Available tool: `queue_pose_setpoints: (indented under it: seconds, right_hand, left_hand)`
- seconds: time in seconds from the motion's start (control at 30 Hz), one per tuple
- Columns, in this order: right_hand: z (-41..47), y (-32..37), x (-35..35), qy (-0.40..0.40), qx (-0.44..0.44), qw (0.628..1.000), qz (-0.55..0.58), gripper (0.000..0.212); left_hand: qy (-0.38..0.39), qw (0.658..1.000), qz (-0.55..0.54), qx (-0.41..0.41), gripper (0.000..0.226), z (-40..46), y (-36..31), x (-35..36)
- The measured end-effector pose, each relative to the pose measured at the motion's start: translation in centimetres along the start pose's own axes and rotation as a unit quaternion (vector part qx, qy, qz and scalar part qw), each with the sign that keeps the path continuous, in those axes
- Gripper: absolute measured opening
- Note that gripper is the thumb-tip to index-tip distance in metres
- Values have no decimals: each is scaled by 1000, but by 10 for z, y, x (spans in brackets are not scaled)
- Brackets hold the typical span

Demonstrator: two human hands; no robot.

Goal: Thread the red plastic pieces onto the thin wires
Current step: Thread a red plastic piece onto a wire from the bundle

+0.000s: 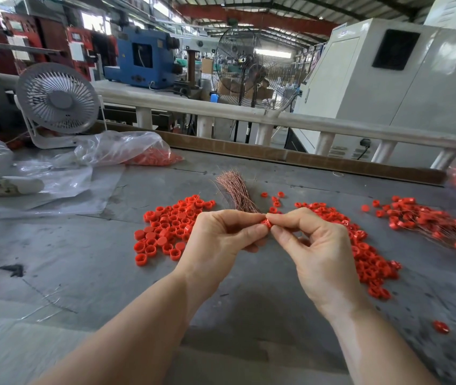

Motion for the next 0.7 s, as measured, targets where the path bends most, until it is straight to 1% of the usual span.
queue_pose_setpoints:
  seconds: [0.13,0.23,0.37,0.47,0.57,0.7]
  right_hand:
    - [-1,3,2,14,-16,1000,-15,30]
    - [-2,2,5,16,-18,999,-33,26]
    - [-4,3,6,-12,-41,995,-87,24]
    - [-5,4,6,-28,-55,992,-112,20]
    - [-5,5,6,-40,-62,988,-135,20]
    - [-5,4,7,-49,-65,984,-156,21]
  left_hand:
    - [-7,1000,-7,-11,18,-1,0,-1]
    - [-13,999,-31,-42,14,-1,4,0]
    - [-11,994,-62,-91,8,-1,10,1]
    - [2,991,-71,-116,20,-1,10,2]
    - [14,989,-74,-129,19,-2,9,3]
    - [8,988,-69,-140,13,-2,9,3]
Point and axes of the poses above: each hand's wrist, its own z-axis towards the middle knuckle, its own x-axis out of the palm, y = z × x, the point moved 3 cm from there along z, towards the middle knuckle, and after that the axes turned 6 degrees about -z, right-handed, at the moved point
